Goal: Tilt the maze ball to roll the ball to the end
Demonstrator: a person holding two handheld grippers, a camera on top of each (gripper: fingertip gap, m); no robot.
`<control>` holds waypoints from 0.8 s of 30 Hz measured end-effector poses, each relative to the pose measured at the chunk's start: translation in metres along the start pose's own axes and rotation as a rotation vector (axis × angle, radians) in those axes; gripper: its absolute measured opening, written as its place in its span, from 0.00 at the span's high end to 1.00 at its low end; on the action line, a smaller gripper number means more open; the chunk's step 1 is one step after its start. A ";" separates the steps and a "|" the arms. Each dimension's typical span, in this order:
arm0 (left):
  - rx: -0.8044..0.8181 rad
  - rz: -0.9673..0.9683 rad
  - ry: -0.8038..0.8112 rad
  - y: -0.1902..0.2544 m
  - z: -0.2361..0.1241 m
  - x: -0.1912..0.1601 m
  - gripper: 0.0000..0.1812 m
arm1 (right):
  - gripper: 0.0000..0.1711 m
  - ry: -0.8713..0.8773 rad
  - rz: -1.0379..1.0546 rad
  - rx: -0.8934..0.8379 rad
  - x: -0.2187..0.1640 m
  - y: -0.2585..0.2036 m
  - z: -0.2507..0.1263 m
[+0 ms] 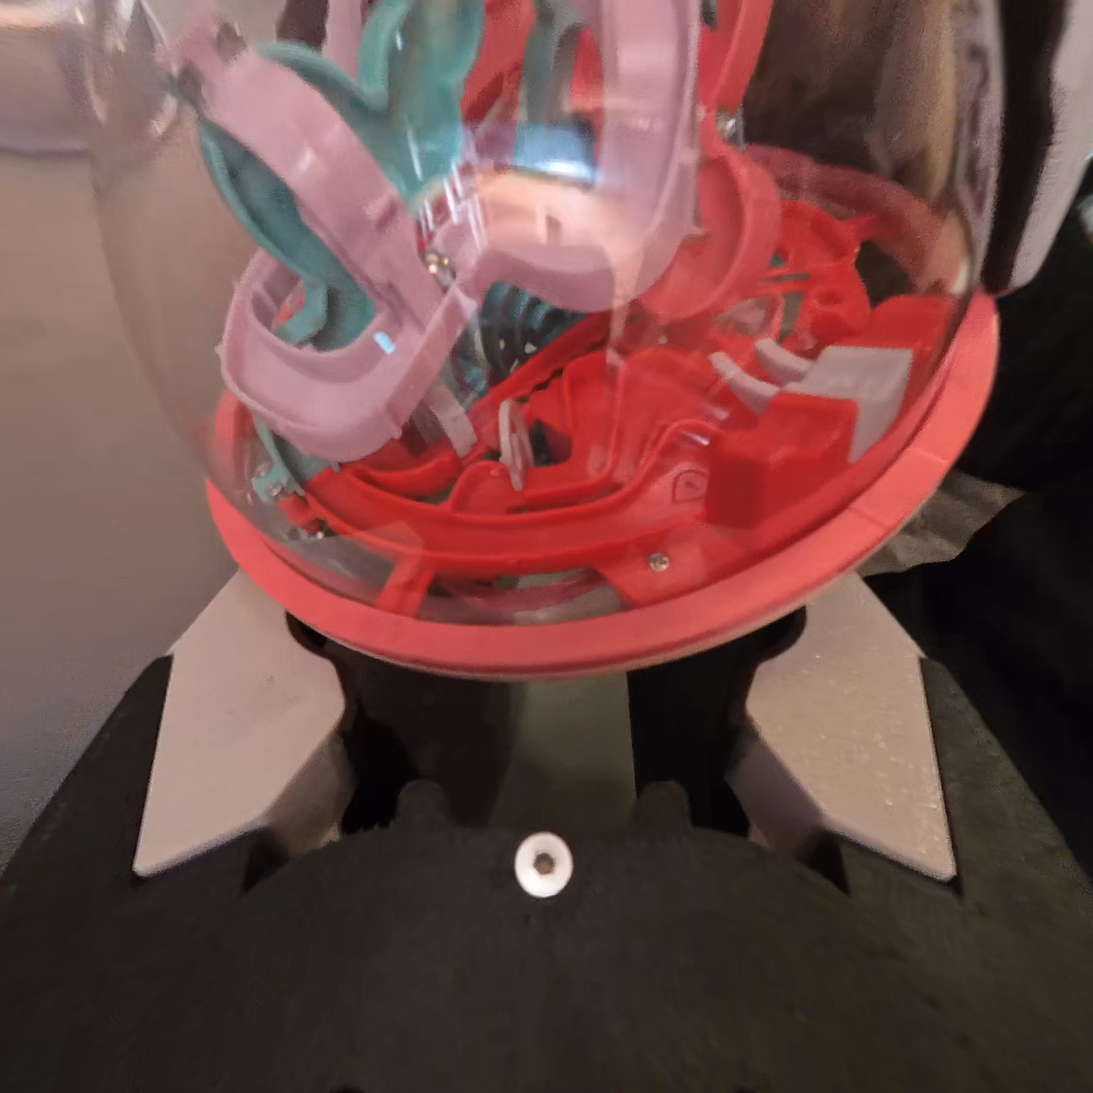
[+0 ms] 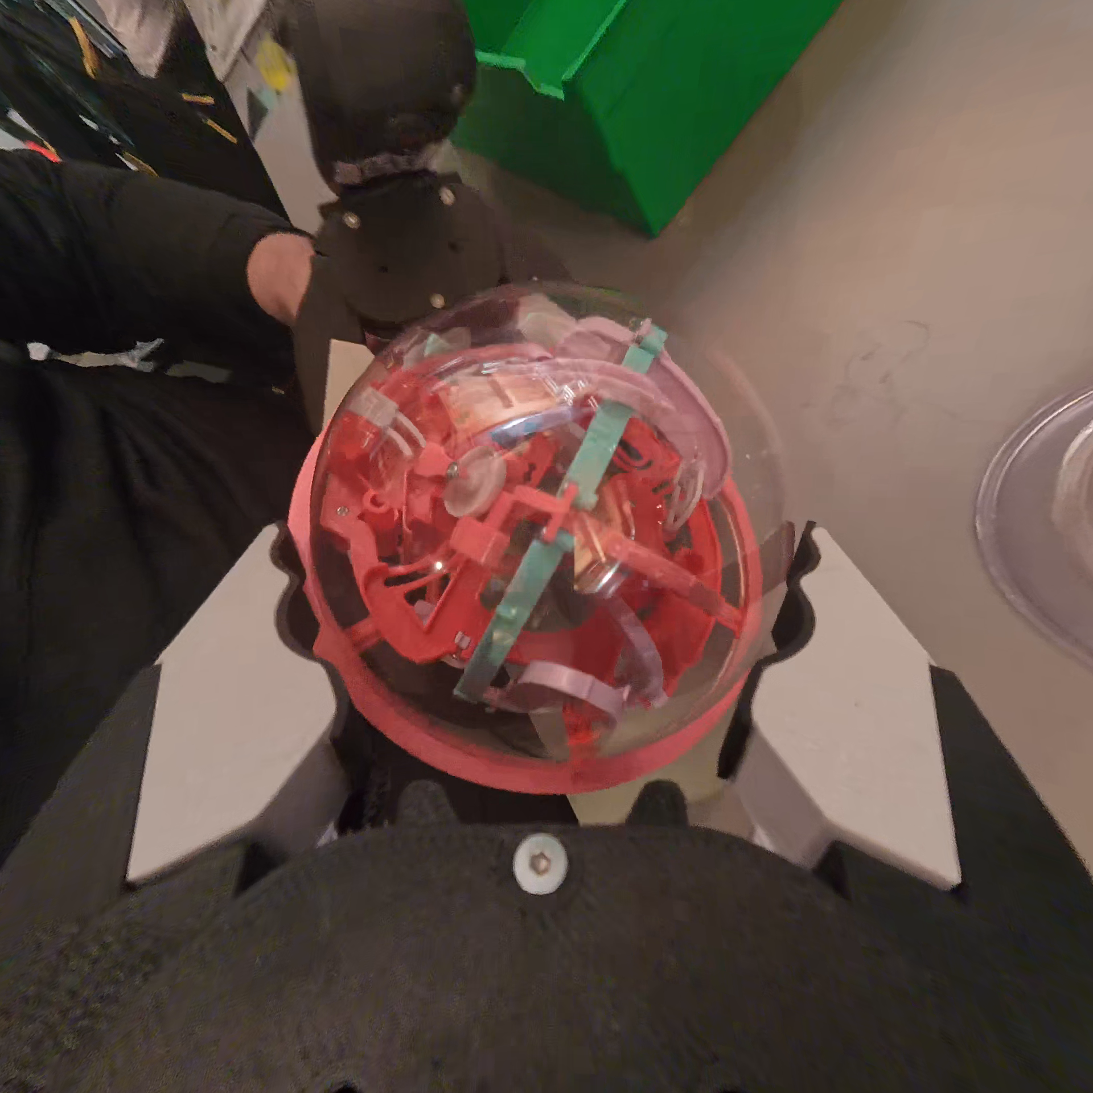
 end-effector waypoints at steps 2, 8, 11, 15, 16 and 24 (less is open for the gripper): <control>-0.026 -0.016 0.009 -0.001 0.000 0.002 0.18 | 0.09 0.041 -0.009 0.001 0.001 0.001 -0.002; -0.186 -0.102 0.017 0.003 0.005 0.005 0.22 | 0.10 0.180 -0.056 0.029 0.004 -0.001 -0.012; -0.208 -0.115 0.024 0.002 0.005 0.006 0.22 | 0.10 0.208 -0.039 0.043 -0.001 0.001 -0.015; -0.197 -0.091 0.000 0.002 0.007 0.007 0.22 | 0.09 0.242 -0.087 0.064 -0.013 -0.001 -0.020; -0.207 -0.096 -0.001 0.003 0.008 0.007 0.22 | 0.09 0.250 -0.102 0.069 -0.017 -0.001 -0.020; -0.257 -0.108 -0.029 0.007 0.011 0.007 0.22 | 0.09 0.249 -0.212 0.015 -0.029 -0.006 -0.020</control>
Point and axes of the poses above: each gripper's, where its closed fingertips meet, z out along the fingers, x out of its top, y = z × x across the jaws, the point moved 7 cm from there along -z, back along the fingers, and after that the axes turned 4 degrees about -z, right-handed, at the moved point
